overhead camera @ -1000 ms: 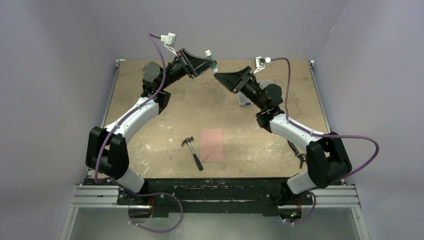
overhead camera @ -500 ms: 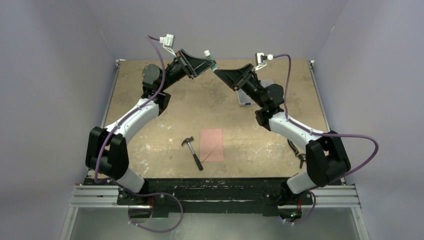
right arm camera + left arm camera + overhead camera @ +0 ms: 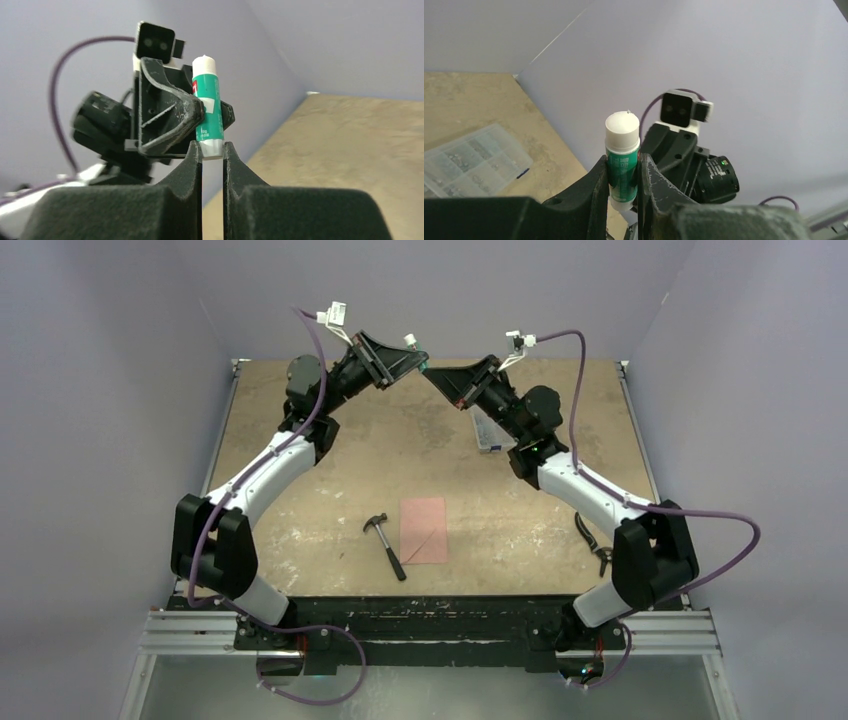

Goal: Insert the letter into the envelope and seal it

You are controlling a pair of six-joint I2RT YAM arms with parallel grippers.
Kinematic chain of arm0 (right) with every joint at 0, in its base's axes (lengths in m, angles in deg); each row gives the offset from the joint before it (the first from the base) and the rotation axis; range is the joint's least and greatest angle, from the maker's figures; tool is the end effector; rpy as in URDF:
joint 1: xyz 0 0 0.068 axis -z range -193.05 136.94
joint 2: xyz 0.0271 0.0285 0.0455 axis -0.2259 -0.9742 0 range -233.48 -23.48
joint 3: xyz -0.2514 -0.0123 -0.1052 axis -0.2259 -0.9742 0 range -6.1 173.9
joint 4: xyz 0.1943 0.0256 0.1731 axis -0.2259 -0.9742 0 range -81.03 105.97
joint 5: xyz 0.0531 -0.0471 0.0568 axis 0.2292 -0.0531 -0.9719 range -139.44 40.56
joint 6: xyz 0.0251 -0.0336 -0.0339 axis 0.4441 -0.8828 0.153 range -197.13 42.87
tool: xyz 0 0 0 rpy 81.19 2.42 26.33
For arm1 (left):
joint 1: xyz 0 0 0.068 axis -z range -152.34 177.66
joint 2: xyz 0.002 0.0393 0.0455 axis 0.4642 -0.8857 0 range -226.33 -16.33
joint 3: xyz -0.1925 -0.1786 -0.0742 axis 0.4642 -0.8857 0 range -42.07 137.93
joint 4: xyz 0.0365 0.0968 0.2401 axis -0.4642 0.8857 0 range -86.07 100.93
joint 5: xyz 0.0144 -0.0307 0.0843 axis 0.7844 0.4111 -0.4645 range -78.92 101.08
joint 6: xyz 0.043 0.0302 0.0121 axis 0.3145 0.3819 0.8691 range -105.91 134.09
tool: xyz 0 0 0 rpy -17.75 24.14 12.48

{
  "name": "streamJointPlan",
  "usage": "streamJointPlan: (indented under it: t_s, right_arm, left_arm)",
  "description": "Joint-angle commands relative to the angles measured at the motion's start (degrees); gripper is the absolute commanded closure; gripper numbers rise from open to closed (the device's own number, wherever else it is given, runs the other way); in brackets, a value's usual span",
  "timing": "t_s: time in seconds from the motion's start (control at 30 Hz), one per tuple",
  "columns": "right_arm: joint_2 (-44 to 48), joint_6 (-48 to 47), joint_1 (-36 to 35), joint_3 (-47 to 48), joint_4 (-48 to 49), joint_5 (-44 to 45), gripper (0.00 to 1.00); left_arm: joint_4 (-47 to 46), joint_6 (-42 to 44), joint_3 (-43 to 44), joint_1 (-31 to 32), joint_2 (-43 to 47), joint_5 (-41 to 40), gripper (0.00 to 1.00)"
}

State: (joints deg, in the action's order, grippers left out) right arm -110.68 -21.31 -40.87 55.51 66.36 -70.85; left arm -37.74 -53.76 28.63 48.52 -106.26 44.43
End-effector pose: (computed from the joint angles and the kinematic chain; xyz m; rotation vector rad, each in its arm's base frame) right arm 0.3045 0.1754 0.3704 -0.0563 1.3054 1.4830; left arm 0.3356 -0.1489 0.3930 0.0155 1.4378 -1.6526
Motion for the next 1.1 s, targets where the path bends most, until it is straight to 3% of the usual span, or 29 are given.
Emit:
streamJointPlan:
  t_s: [0.0,0.27,0.33,0.37,0.5,0.57,0.63,0.7,0.83,1.07]
  right_arm:
    - [2.49,-24.38,-1.50,5.17,-12.56,5.90,0.98]
    - [1.56,-55.07,-5.39,10.53,-21.17,27.55,0.94]
    - [2.84,-57.26,-5.78,10.86,-21.40,26.38,0.89]
    - [4.01,-53.23,-4.94,11.01,-21.56,21.43,0.83]
    - [6.01,-32.92,1.80,13.38,-21.52,1.67,0.36]
    - [7.32,-22.92,2.96,11.45,-16.74,-4.91,0.25]
    - [8.60,-6.95,3.99,4.51,-0.43,-10.37,0.23]
    - [8.25,5.23,4.17,-0.59,11.40,-10.01,0.22]
    - [4.05,23.60,3.29,-4.83,30.40,-8.62,0.21]
    - [-2.09,32.05,1.23,-0.82,36.25,-6.68,0.22]
  left_arm:
    - [16.39,3.83,6.21,0.23,0.10,-3.45,1.00]
    - [28.78,0.94,9.08,0.23,-0.50,-5.00,1.00]
    - [28.85,1.57,9.97,0.23,0.66,-5.00,1.00]
    - [29.08,2.80,10.91,0.19,1.05,-4.77,1.00]
    - [19.36,7.59,8.61,0.02,3.76,-3.60,1.00]
    - [15.90,10.39,7.50,-0.30,4.58,-3.36,1.00]
    - [13.47,11.64,8.35,-0.67,4.47,-2.40,1.00]
    - [9.19,11.93,9.98,-0.73,3.97,-0.09,1.00]
    - [2.32,10.44,10.02,-0.65,3.88,3.27,1.00]
    - [-10.58,2.63,7.17,-0.57,3.80,5.39,1.00]
